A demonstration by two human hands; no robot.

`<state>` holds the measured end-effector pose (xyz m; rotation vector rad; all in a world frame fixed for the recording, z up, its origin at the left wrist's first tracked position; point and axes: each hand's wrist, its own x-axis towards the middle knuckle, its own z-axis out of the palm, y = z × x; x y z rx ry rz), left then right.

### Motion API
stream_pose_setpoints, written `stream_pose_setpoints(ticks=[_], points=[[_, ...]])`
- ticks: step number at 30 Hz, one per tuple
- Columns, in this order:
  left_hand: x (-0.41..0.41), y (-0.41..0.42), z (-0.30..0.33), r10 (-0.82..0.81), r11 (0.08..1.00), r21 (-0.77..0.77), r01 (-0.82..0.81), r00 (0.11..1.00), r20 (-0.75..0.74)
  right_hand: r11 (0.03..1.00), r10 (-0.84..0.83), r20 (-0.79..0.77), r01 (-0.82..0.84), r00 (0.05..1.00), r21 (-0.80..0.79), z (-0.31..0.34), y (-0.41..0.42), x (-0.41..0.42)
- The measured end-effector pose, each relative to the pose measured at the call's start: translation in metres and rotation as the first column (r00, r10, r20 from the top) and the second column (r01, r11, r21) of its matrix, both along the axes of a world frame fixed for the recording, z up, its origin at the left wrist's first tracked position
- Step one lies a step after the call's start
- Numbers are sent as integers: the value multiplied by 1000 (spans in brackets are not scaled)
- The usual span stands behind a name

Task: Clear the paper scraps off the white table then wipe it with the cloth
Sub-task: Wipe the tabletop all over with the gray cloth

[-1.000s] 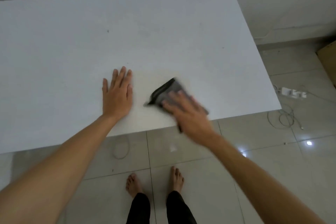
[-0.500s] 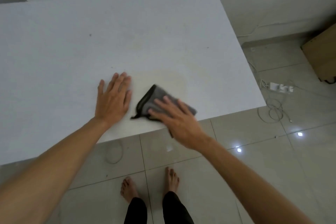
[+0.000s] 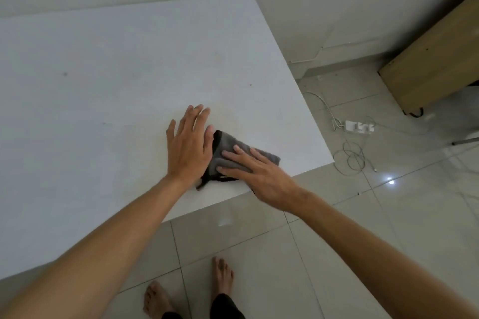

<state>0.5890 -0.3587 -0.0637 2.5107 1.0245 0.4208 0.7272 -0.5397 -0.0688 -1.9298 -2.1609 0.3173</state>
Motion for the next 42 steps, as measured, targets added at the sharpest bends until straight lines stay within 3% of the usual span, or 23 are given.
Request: stream_pose_setpoints(ticks=[1,3,6,9,11,13,14,16,19,22,24,27,28,30,32,34,36,38,42], points=[[3,4,-2,-7,1000,6,7,1000,-11,999,-33,29,32,999,4,-4,1,14],[5,13,-5,-21,1000,7,21,999,-36,965,-261,12,261,965,35,-9,12,57],[5,25,-5,-16,1000,8,16,999,-52,814,-579,-73,581,812,10,1,33,117],[9,41,3,27,1000,8,-27,999,-31,702,-672,-233,705,703,99,10,57,114],[9,55,7,90,996,-12,-90,996,-4,772,-576,-266,622,773,132,11,75,74],[9,75,9,153,988,-16,-153,988,23,946,-257,-211,290,943,144,2,96,27],[9,86,10,173,985,-10,-173,985,27,984,-99,-141,118,985,133,-4,107,5],[9,109,10,190,982,1,-190,982,9,995,-23,-101,32,995,90,-18,132,-10],[11,146,8,160,987,3,-160,987,-28,958,-264,-77,271,961,92,-17,160,27],[19,180,7,148,989,-14,-149,988,-35,797,-601,-57,603,797,39,-7,166,87],[25,197,9,158,987,-34,-159,987,-22,683,-728,-81,730,681,4,2,168,114],[32,216,12,125,992,-17,-125,992,-4,514,-821,-258,856,509,53,13,187,109],[33,223,14,121,993,-15,-121,993,6,515,-797,-324,854,510,75,14,198,93],[32,234,15,125,992,9,-126,992,10,687,-647,-361,719,671,105,9,225,47],[30,247,18,154,987,37,-154,988,2,879,-400,-280,451,873,152,-4,256,-2],[27,259,22,177,983,49,-176,984,-8,963,-231,-147,248,962,106,-13,283,-28],[24,270,24,171,984,59,-170,985,-12,965,-245,-98,253,964,73,-15,304,-17],[22,277,25,150,987,66,-148,988,-21,912,-394,-99,402,914,80,-14,312,15],[29,280,22,146,989,36,-145,989,-30,628,-772,-116,778,625,14,-9,283,116]])
